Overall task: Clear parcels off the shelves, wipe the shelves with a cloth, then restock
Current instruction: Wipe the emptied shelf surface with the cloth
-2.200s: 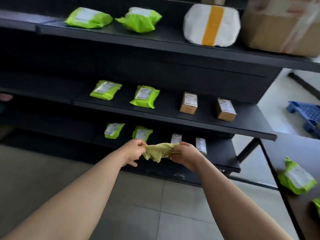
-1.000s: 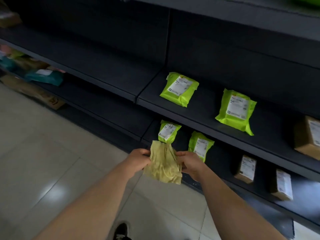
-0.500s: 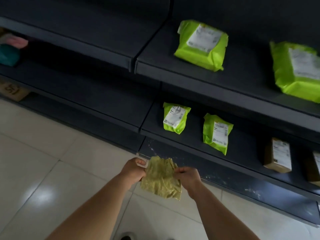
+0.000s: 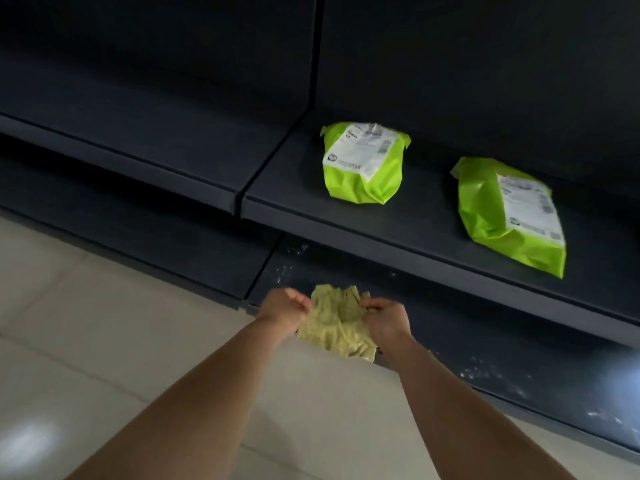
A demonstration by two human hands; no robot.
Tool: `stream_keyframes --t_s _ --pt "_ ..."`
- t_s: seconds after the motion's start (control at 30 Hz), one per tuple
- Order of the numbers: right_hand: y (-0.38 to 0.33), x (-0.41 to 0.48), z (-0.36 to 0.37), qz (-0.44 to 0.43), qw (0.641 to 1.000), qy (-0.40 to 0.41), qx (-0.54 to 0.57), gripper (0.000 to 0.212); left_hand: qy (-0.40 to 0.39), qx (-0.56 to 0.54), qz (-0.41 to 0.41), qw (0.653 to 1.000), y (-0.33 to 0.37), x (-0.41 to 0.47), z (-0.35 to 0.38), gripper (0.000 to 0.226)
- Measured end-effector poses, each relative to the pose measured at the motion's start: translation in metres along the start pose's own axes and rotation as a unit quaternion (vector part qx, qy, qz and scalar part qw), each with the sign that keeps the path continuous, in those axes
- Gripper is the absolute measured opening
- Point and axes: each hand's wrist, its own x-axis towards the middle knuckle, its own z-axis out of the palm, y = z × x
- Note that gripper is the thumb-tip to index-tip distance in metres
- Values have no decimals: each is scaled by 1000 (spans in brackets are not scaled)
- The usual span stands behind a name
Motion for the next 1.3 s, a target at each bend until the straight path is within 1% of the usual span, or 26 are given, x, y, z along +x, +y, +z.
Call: stream_keyframes --t_s 0.13,0.2,0.27,0.33,0.4,0.5,0.57,0.63,0.73,0.83,0.9,1.03,1.2,1.3 --pt "21 53 16 -37 999 14 19 34 -5 23 51 998 -20 59 27 29" --pt "27 68 21 -45 999 5 -6 38 -17 48 76 996 -28 74 34 29" --pt "37 79 30 -71 992 18 -107 46 -15 75 98 992 -39 88 36 33" --pt "44 82 40 -113 973 41 -195 46 20 127 112 985 -49 98 29 37" --pt "51 81 52 -132 965 24 -225 47 62 196 123 971 -60 108 18 40" --pt "56 90 66 -127 953 5 -276 61 106 311 134 935 -73 120 -4 45" --pt "57 98 76 -134 939 13 -316 69 123 364 140 913 -82 131 -19 48" --pt "56 106 86 -145 924 22 -354 71 122 393 137 901 -88 140 -31 50" --pt "46 120 96 -161 907 15 -389 69 125 402 153 894 -96 147 -40 48" --pt "29 132 103 -165 905 -26 -392 63 145 407 190 881 -103 149 -49 47" --pt "18 139 110 -171 895 -52 -408 60 147 383 195 891 -105 151 -60 50" --pt "-4 145 129 -192 871 -90 -444 63 133 343 203 908 -110 157 -75 58" --pt "-21 147 154 -230 841 -128 -472 68 117 251 223 935 -120 166 -81 58" --pt "-25 149 164 -268 826 -145 -475 64 100 221 230 943 -122 171 -85 57"
